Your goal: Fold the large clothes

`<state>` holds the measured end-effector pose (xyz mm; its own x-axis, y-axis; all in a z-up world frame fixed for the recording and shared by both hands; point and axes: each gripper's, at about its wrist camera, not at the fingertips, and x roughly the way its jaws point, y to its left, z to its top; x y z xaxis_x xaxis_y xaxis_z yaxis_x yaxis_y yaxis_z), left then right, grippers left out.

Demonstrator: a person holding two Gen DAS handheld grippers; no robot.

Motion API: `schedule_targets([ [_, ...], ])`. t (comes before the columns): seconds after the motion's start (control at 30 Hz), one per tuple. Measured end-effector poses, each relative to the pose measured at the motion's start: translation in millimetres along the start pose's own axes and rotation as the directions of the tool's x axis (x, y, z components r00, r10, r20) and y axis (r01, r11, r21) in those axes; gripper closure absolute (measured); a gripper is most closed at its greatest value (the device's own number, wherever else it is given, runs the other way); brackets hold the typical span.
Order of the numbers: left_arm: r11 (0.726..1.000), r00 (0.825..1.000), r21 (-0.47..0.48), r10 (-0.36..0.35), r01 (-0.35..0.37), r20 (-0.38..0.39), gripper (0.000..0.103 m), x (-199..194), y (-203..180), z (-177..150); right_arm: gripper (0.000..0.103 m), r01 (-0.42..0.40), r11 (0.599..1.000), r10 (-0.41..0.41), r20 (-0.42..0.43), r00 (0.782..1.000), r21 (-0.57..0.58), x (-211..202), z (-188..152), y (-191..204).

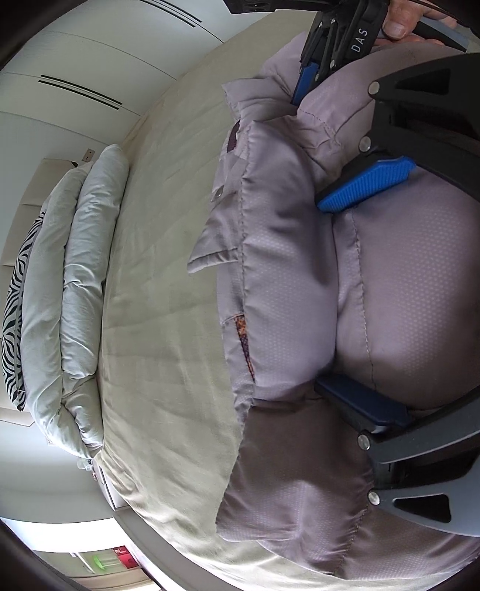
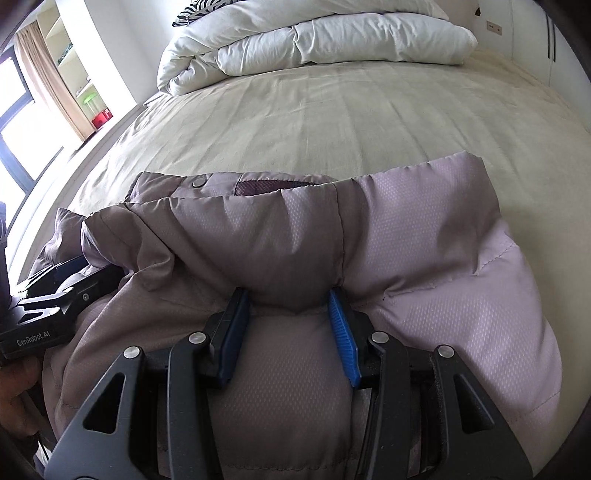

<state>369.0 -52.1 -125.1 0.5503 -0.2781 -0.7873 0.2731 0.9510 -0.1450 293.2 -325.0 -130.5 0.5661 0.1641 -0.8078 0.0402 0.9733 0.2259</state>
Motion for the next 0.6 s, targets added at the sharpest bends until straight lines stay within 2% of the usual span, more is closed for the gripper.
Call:
schedule_targets([
  [0.6,1.0,1.0,0.003,0.009,-0.009,0.003,0.009,4.0,-1.6,-3.1,0.061,0.026,1.0,-0.025,0.02,0.999,-0.018,8.5,1.4,7.5],
])
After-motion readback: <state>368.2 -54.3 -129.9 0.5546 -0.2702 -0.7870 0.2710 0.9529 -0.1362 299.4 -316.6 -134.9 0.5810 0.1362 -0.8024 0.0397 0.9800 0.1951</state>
